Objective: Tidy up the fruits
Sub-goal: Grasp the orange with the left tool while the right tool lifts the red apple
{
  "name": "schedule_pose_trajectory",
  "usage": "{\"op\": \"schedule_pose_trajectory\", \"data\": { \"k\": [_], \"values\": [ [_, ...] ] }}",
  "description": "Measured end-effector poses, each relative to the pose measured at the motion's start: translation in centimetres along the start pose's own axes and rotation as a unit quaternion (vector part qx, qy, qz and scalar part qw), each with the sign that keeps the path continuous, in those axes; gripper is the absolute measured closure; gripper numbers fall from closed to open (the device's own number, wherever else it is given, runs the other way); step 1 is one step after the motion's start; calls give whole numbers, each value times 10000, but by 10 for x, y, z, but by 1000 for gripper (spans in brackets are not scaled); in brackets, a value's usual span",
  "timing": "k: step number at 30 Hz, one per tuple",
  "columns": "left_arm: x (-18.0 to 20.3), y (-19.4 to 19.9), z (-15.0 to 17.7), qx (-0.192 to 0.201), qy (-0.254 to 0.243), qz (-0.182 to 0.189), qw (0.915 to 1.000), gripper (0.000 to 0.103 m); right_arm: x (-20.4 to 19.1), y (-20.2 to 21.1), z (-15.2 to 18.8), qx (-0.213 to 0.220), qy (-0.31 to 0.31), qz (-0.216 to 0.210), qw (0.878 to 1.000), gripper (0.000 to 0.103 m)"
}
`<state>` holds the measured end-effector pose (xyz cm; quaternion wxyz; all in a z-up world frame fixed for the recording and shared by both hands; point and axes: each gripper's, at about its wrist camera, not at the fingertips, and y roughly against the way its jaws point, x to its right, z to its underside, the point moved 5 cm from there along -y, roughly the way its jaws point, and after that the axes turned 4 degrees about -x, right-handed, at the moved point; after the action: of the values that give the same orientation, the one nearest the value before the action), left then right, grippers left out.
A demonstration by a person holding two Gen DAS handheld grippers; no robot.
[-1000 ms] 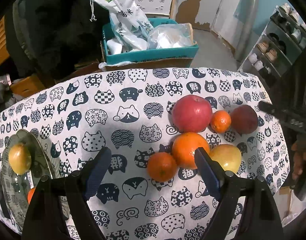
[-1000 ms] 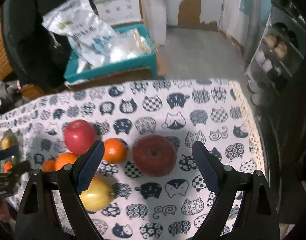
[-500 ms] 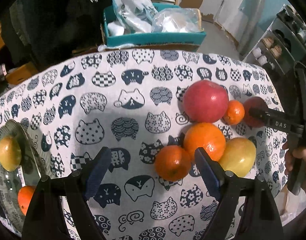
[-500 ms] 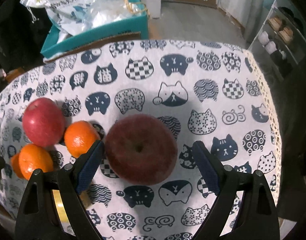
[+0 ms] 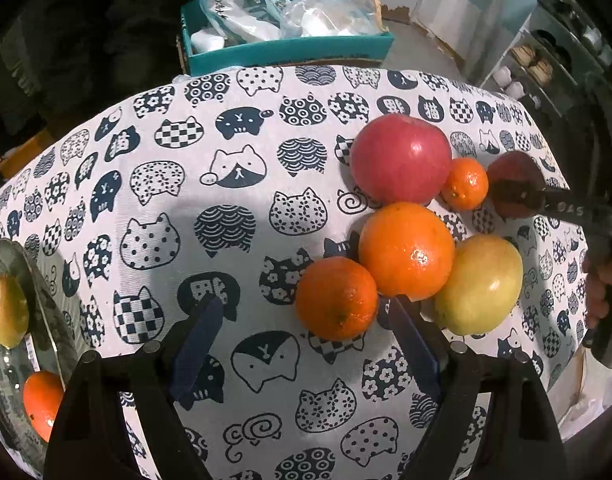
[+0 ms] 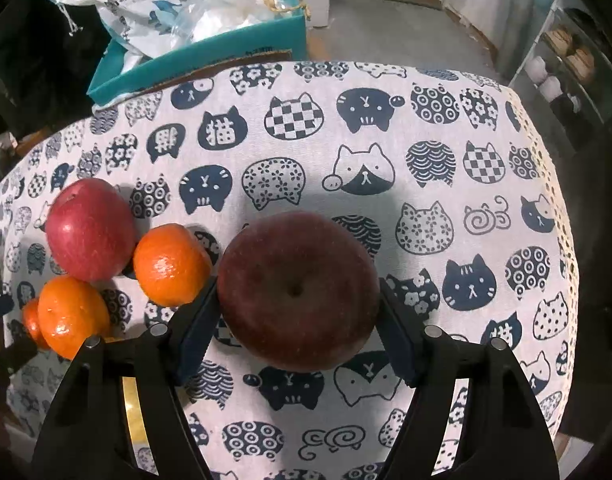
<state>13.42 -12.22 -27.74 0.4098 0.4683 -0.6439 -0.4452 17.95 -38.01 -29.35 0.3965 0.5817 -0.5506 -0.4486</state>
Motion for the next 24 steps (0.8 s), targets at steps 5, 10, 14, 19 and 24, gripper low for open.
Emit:
{"op": "schedule_pose_trajectory", "data": {
  "k": [5, 10, 14, 19, 24],
  "values": [
    [1, -11, 2, -84, -98, -58, 9999, 17, -5, 26, -3, 244, -105, -177, 9995, 29],
    [2, -23, 4, -126, -220, -115, 9996, 17, -15, 48, -2, 422, -119, -318, 9985, 29],
    [6, -25, 1, -14, -364, -151, 9992, 19, -21, 61, 1, 506, -101, -435, 9977, 29],
    [8, -27, 0, 56, -567, -233, 9981, 22, -27, 70, 6, 552, -33, -457, 9974, 29],
    [19, -26, 2, 60, -871, -94, 9961, 56, -33, 79, 9, 612, 17, -498, 9969, 29]
  ]
}}
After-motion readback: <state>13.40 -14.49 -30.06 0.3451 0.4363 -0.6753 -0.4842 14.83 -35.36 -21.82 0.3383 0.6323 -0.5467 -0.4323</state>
